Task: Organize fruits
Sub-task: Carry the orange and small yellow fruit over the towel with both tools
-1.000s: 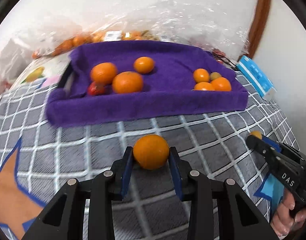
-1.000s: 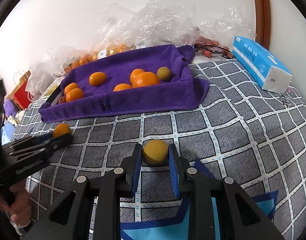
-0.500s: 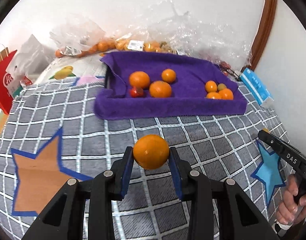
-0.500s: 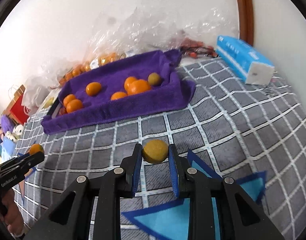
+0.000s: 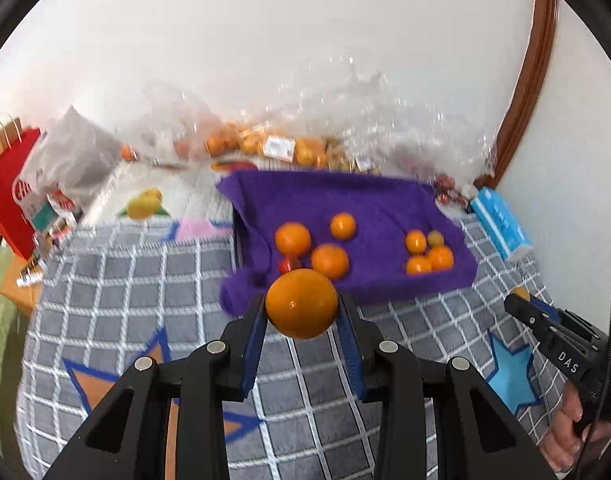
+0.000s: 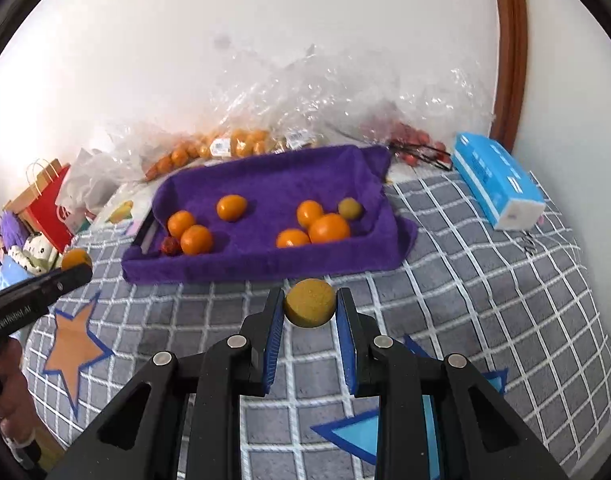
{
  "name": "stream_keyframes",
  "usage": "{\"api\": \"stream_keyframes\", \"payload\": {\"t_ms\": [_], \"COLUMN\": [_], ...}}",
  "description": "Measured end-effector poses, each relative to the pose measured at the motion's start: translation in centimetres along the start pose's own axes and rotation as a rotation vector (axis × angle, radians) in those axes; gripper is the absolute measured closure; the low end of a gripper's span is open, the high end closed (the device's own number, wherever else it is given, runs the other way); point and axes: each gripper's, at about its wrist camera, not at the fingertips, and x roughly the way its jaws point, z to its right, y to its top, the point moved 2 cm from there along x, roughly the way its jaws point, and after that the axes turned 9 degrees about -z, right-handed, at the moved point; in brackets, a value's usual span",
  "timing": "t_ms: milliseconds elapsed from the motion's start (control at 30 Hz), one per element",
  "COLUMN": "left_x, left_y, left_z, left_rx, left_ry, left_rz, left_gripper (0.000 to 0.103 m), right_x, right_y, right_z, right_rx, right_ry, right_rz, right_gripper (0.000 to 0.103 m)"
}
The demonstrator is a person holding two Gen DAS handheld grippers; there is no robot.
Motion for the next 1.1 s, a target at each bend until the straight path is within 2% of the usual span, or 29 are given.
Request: {"api": "stream_keyframes", "payload": {"t_ms": [300, 700, 1100], "left_x": [-1.3, -0.2, 1.8], "left_y": [2.5, 4.6, 7.8], "left_z": [-0.7, -0.9, -6.0], "left_rx": [0.002, -0.017, -0.133], "left_ry": [0.008, 0.000, 0.018], "left_rz": [0.035, 0.041, 0.049], "left_gripper": [0.070, 0.070, 0.070], "right_x": [-0.6, 0.5, 2.5], "right_y": [2.8, 4.6, 7.7], "right_z": [-0.9, -1.4, -0.2], "right_rx": [-0.017, -0.072, -0.092], "right_ry": [0.004, -0.003, -0.009], "right_rz": [0.048, 0.058, 0.098], "right_gripper": [0.077, 0.077, 0.077]}}
